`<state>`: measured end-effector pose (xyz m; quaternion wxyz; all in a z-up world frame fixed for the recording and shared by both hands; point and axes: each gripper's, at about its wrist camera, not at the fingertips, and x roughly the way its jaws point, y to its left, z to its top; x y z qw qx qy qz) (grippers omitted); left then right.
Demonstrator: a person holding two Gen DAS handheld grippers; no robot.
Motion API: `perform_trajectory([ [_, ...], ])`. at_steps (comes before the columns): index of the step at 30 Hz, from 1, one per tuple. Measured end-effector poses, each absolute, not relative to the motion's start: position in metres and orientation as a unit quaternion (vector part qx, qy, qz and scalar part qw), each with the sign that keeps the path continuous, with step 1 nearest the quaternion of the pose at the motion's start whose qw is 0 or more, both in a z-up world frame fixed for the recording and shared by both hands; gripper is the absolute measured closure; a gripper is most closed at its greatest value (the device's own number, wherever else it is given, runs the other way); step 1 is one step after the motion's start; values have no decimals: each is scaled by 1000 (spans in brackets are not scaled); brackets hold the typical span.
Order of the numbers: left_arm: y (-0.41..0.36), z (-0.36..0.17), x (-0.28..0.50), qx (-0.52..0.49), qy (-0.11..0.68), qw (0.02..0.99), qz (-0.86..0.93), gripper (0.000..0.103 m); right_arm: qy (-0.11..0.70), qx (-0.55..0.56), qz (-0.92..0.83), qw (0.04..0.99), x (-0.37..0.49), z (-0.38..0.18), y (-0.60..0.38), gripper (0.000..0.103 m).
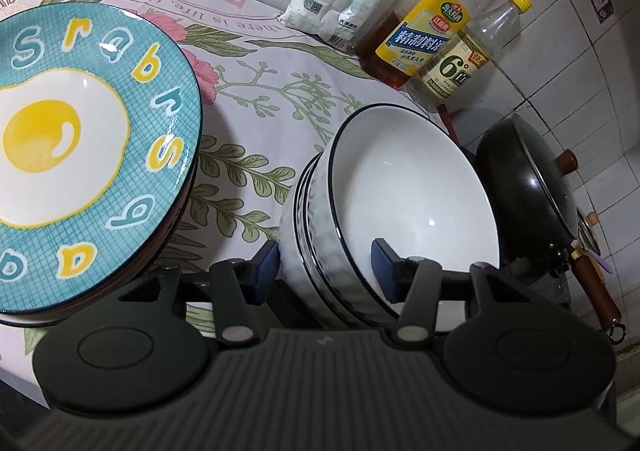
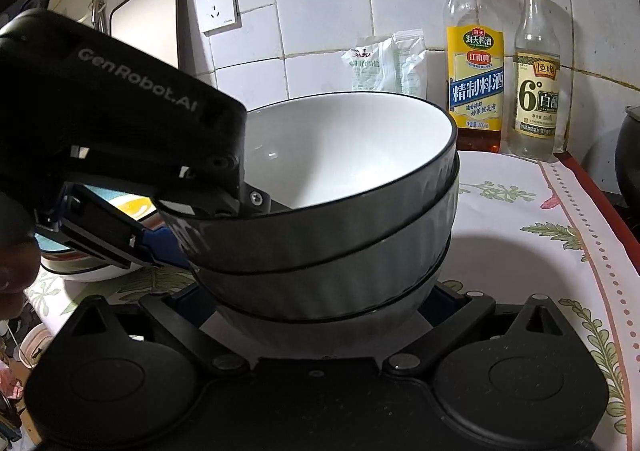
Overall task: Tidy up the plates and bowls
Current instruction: 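Lift the bowl stack with both grippers and carry it over the egg plates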
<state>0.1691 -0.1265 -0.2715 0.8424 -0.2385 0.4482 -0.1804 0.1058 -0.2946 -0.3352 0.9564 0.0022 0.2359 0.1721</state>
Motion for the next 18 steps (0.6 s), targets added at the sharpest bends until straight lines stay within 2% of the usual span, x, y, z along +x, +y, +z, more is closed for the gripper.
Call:
perform_trajectory([
  [8,-124,-266,157,-243,447,841,-183,54,230,-13,174,957,95,-330,-290,1],
  [18,-107,-236,132,-261,435,842,-183,54,223,-36,192,955,75,-296,-281,1],
])
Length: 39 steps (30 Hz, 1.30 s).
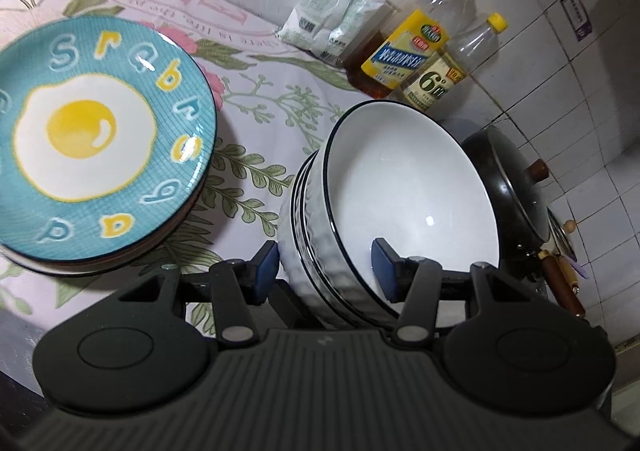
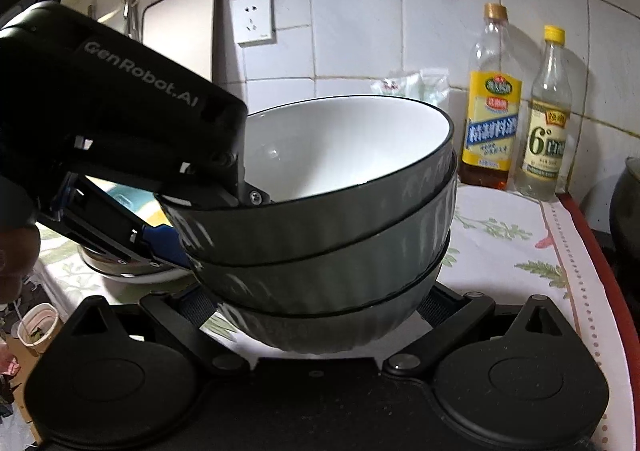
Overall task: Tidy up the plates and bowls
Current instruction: 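Lift the bowl stack with both grippers and carry it over the egg plates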
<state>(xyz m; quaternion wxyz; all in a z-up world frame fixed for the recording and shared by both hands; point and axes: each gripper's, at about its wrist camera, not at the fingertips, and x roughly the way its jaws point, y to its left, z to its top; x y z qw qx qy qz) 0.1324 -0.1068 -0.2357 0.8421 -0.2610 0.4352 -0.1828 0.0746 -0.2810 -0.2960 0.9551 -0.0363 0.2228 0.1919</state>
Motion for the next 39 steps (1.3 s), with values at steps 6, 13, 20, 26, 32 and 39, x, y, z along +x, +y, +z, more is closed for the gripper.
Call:
perform_trajectory([
  [6,-79,-212,118,-266,421,850,-170,54,216,-46,212,952,67,-271,-257,1],
  [13,-32,-189,112,-270,405,862,-139,54,206,-53,253,944,73,-248,-215,1],
  [20,5,-188,120,-265,394,874,-105,54,207,-57,299,930,95,-245,-174,1],
  [26,27,-201,136,-272,394,874,-79,54,212,-62,323,920,118,-254,-150,1],
  [32,40,-221,156,-276,402,870,-66,54,234,-60,331,912,143,-269,-132,1],
  [39,50,-237,169,-289,404,866,-58,53,248,-82,346,901,162,-277,-121,1],
])
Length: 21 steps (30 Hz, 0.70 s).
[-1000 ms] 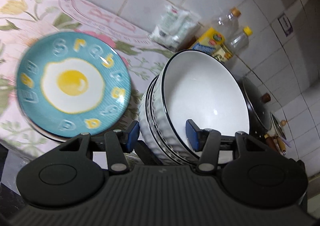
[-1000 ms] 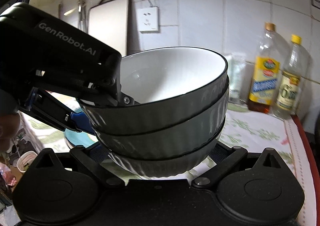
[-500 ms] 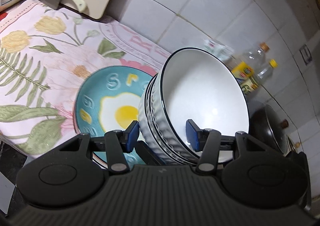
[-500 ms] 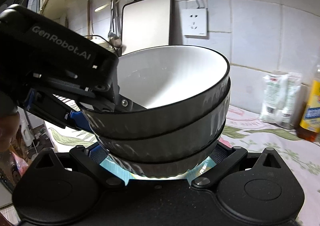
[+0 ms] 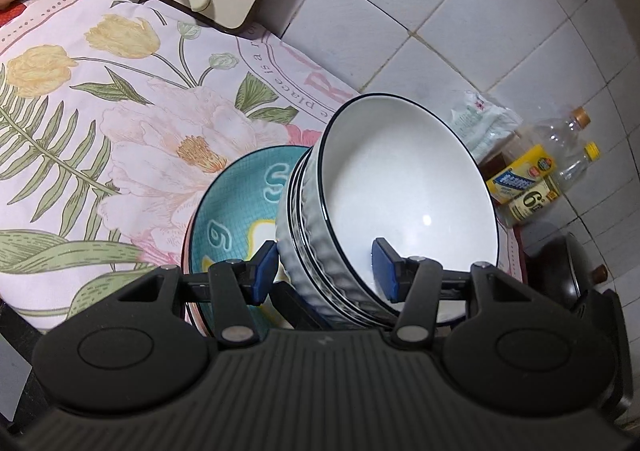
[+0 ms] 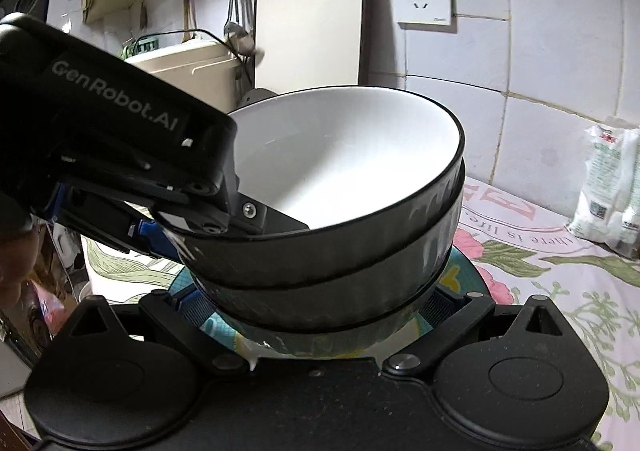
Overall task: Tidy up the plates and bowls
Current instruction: 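Lift the bowl stack with both grippers and carry it over the egg plates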
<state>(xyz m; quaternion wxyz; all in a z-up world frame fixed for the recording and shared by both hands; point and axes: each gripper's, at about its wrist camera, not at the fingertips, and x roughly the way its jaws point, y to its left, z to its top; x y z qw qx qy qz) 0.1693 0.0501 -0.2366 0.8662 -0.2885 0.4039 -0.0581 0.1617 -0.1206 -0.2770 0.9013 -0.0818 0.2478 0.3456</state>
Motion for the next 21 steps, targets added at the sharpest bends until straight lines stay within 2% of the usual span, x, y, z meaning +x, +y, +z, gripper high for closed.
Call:
perform_trajectory([
  [21,56,-249,179,-267,426,863,-54,53,303,-102,351,880,183,-284,-106,0],
])
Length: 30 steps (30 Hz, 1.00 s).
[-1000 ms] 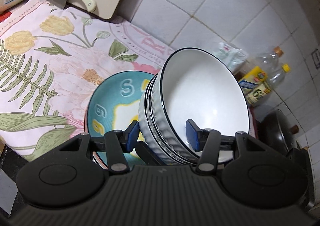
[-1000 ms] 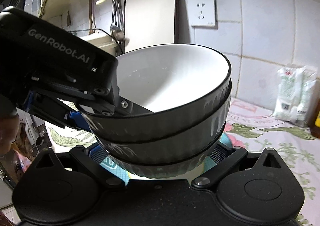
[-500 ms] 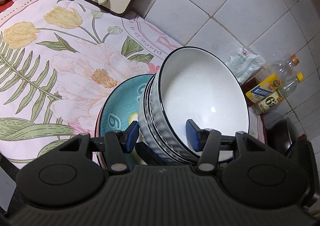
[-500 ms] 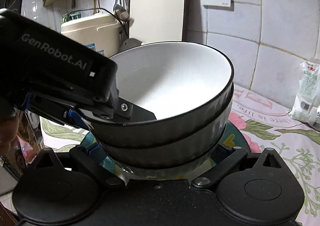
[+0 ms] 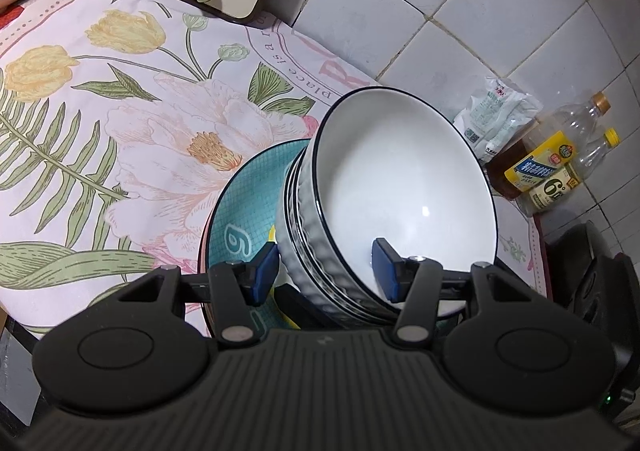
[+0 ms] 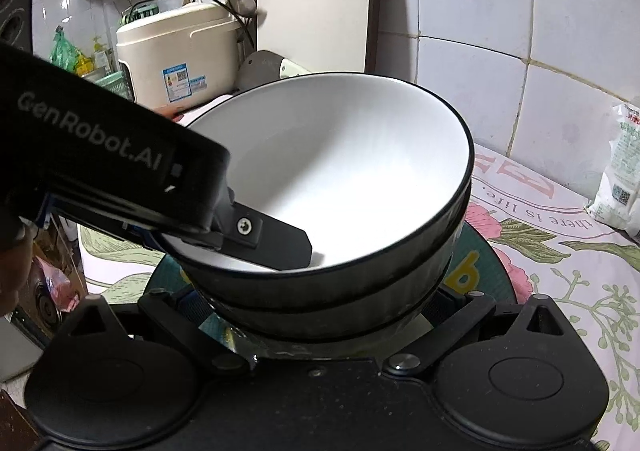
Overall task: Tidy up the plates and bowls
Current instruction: 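Lift the bowl stack with both grippers and carry it over the egg plates, then lower the bowl stack onto the egg plate stack and open both grippers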
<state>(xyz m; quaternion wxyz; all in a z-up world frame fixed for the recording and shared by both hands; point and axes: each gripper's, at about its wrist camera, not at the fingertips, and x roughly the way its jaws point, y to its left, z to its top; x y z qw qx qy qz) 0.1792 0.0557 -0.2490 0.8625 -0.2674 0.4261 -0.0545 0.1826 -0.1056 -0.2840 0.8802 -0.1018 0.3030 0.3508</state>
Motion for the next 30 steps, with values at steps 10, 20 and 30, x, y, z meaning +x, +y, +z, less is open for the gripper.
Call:
perform_trajectory([
  [10,54,-249,178,-267,423,865,-48,53,313,-138,325,882,173,-288,-109,0],
  [20,38,-232,168,-194,403,894,-30,51,288,-73,235,926,128,-270,-130,1],
  [30,37,-177,126,-141,392,905,-84,48,312,-33,111,943,85,-218,-154,1],
])
